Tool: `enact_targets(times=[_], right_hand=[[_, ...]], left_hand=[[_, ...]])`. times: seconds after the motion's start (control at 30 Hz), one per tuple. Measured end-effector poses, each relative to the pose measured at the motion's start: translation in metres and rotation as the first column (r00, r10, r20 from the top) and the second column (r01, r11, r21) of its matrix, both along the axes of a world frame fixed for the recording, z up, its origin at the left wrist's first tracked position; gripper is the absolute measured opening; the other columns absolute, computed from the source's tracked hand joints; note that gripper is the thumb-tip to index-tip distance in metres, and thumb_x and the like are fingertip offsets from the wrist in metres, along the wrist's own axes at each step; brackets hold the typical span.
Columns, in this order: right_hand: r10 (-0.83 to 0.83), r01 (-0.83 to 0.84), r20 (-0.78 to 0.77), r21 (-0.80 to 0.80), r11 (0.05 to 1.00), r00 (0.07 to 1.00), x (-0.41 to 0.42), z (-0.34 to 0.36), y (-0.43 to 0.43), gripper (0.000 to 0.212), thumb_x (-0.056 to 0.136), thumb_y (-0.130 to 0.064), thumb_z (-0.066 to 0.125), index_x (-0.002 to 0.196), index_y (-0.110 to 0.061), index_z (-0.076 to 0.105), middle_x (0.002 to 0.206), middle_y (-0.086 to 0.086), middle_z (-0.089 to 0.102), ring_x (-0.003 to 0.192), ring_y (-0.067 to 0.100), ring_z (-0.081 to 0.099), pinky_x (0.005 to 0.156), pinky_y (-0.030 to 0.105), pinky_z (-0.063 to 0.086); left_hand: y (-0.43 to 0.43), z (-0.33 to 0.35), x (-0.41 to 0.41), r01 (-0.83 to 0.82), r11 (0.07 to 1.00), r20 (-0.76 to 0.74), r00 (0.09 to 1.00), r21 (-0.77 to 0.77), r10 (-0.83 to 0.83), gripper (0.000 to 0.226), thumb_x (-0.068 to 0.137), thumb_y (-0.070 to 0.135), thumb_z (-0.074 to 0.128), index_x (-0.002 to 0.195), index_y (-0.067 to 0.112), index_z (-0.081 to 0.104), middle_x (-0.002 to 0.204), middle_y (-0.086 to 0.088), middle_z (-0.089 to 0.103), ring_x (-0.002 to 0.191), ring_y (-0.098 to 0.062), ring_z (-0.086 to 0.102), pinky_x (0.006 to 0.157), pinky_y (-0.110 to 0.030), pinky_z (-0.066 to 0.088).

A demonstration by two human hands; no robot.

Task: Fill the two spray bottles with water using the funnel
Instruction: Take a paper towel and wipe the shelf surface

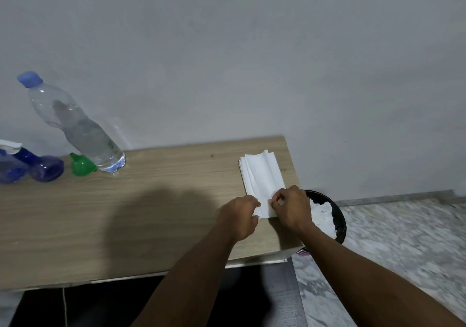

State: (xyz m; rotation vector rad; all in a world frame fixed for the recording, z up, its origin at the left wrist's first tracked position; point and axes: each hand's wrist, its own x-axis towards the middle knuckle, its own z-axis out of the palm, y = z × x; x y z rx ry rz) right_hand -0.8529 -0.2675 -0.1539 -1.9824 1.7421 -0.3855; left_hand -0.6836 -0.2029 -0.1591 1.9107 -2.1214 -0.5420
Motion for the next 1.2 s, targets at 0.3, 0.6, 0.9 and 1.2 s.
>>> enact_targets(times=[0.3,0.6,0.9,1.2], right_hand=[[-0.006,0.009,0.174,-0.018,1.000,0.985,-0.007,0.013,-0.007,0.017,0.093,-0.034,0.062,0.088,-0.020,0.071,0.086,-0.007,0.068,0.084,0.017,0.062,0.077,0.035,0.053],[0.003,-0.035,0.325,0.093,0.995,0.946,-0.009,0.022,-0.003,0.018,0.096,-0.028,0.062,0.084,-0.017,0.069,0.081,-0.006,0.068,0.076,0.005,0.061,0.064,0.015,0.041],[-0.013,-0.065,0.432,0.165,0.984,0.902,-0.001,0.033,-0.005,0.020,0.094,-0.029,0.064,0.080,-0.015,0.068,0.076,-0.004,0.066,0.071,0.009,0.057,0.065,0.022,0.041],[-0.027,-0.120,0.506,0.256,0.959,0.862,0.000,0.024,0.003,0.018,0.093,-0.028,0.067,0.079,-0.018,0.072,0.080,-0.003,0.072,0.078,0.014,0.062,0.073,0.027,0.047]], left_hand=[[-0.004,0.007,-0.002,0.034,0.998,0.049,0.998,0.048,-0.036,0.044,0.094,0.033,0.058,0.136,0.021,0.059,0.140,0.006,0.055,0.123,-0.021,0.056,0.097,-0.034,0.048],[0.005,0.008,-0.006,-0.008,1.000,0.079,0.997,-0.011,0.009,0.060,0.092,0.037,0.057,0.146,0.018,0.040,0.135,-0.002,0.057,0.117,-0.025,0.058,0.091,-0.041,0.051],[-0.006,0.022,-0.010,-0.355,0.930,-0.205,0.908,0.090,0.367,0.036,0.093,0.034,0.055,0.127,0.022,0.058,0.120,0.004,0.070,0.110,-0.018,0.065,0.090,-0.034,0.053],[-0.032,0.036,-0.016,-0.484,0.749,-0.548,0.512,0.453,0.662,0.022,0.090,0.024,0.074,0.086,0.003,0.075,0.078,-0.012,0.075,0.060,-0.019,0.066,0.056,-0.023,0.052]])
